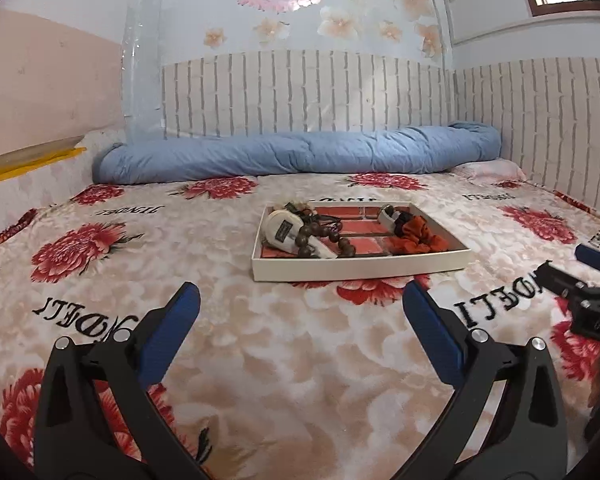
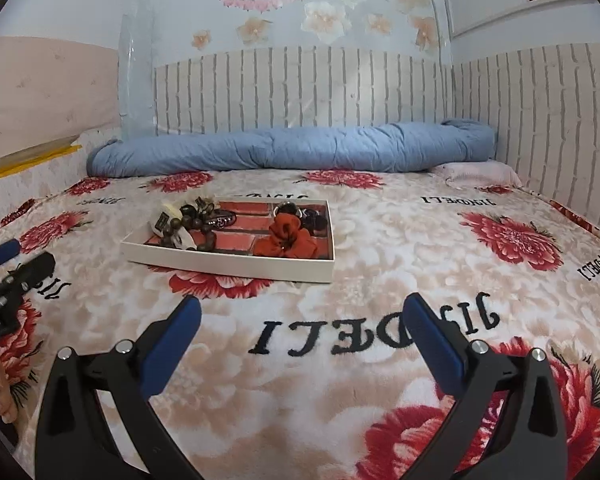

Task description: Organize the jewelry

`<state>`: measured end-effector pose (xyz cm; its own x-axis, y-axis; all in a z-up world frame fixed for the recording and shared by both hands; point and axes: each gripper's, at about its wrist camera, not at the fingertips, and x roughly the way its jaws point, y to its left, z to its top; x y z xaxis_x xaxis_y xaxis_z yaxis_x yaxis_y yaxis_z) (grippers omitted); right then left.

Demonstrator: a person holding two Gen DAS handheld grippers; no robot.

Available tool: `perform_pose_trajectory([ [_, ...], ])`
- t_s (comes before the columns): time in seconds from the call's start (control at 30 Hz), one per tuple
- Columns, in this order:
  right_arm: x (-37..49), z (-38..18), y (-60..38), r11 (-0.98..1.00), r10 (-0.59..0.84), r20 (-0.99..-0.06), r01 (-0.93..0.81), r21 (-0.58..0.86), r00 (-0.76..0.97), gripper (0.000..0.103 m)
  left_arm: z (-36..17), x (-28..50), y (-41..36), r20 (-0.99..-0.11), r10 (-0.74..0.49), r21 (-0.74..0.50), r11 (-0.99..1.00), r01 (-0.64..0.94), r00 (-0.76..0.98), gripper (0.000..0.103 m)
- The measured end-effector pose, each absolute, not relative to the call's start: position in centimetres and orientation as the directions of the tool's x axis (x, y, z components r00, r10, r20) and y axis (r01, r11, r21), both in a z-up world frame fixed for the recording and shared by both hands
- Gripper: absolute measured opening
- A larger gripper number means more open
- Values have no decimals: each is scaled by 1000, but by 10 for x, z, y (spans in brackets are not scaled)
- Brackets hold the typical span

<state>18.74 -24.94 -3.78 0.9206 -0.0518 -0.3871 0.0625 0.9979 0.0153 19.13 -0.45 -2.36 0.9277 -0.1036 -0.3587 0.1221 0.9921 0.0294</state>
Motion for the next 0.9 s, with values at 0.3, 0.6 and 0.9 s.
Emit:
perform_pose_trajectory([
  [0.3,189,-48,-240,999,-43,-374,41,-13,927,99,-32,191,-13,-351,-93,69,990,125,932,98],
  [0.6,186,-50,-241,999,-48,-364,48,-10,930,99,-37,191,-7,-356,-78,48,994,101,931,98],
  [0.9,188,-52,-245,998,-48,-374,56,11,926,99,-38,190,1,-356,-68,21,997,81,932,98],
])
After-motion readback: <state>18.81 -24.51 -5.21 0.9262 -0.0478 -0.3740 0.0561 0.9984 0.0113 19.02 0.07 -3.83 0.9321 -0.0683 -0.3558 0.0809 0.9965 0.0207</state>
